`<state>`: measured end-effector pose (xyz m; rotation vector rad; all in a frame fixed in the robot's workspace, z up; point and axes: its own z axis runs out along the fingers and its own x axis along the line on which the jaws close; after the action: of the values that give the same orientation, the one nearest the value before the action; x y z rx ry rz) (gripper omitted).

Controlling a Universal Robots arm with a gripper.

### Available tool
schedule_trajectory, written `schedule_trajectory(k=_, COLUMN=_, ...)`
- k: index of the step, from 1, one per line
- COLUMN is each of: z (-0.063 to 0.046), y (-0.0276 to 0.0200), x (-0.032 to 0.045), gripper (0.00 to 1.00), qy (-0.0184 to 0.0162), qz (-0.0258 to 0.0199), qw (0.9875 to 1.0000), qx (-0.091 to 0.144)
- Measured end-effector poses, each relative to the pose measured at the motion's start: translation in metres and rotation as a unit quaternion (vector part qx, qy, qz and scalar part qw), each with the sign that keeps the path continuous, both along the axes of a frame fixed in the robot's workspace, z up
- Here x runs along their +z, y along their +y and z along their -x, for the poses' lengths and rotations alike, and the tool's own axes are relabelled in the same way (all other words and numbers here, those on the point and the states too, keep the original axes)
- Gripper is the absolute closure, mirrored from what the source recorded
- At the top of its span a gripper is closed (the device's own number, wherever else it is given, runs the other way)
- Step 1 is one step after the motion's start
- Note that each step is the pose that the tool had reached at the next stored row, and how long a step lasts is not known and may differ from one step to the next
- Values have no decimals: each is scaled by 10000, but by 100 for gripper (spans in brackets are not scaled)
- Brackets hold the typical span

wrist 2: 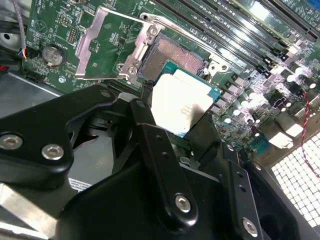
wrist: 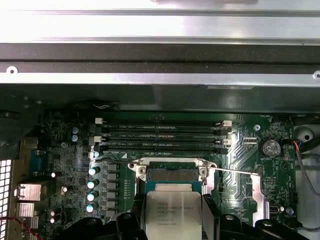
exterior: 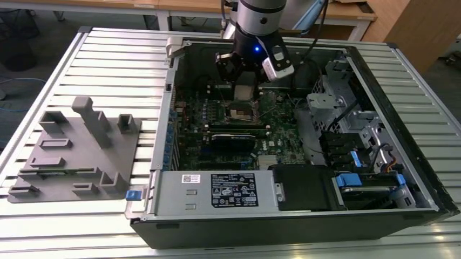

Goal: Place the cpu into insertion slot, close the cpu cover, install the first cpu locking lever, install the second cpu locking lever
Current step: 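Place the cpu into insertion slot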

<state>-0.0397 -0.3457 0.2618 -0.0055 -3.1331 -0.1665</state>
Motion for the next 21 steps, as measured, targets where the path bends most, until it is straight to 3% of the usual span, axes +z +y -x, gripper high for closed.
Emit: schedule_trajectory(k=21, z=0, y=0, x=-98, gripper=46, qy=-3, qz=-1, qw=10000, qx=-32)
